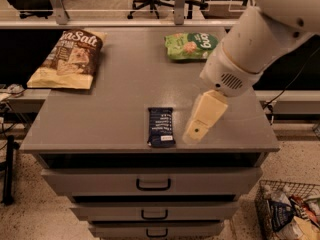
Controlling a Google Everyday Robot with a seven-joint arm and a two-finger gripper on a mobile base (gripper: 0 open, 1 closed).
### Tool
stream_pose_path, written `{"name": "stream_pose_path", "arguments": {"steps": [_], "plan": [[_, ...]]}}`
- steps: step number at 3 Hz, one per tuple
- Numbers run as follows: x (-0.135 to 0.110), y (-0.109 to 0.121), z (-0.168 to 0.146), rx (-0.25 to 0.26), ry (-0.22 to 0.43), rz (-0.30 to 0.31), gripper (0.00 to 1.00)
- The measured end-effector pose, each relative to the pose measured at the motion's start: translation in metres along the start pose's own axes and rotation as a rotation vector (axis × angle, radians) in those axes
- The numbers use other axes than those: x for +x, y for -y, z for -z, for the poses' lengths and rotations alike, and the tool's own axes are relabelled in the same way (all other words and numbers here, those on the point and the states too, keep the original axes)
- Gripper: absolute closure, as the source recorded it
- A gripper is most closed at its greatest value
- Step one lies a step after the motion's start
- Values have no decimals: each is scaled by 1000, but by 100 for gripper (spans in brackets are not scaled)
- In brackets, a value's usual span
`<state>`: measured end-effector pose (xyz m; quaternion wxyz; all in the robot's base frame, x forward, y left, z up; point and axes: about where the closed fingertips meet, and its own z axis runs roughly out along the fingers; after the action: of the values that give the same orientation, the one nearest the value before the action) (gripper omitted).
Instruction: Move rxbar blueberry near green rice chip bag
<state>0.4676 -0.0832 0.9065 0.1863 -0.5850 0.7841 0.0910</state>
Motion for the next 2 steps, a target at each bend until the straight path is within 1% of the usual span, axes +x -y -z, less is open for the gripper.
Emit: {"name": "stream_pose_path", "arguments": {"steps": [1,2], "plan": [[-17,-9,-31,-13,-6,-94,0],[-28,-13,-62,-6,-29,-211,0]]}}
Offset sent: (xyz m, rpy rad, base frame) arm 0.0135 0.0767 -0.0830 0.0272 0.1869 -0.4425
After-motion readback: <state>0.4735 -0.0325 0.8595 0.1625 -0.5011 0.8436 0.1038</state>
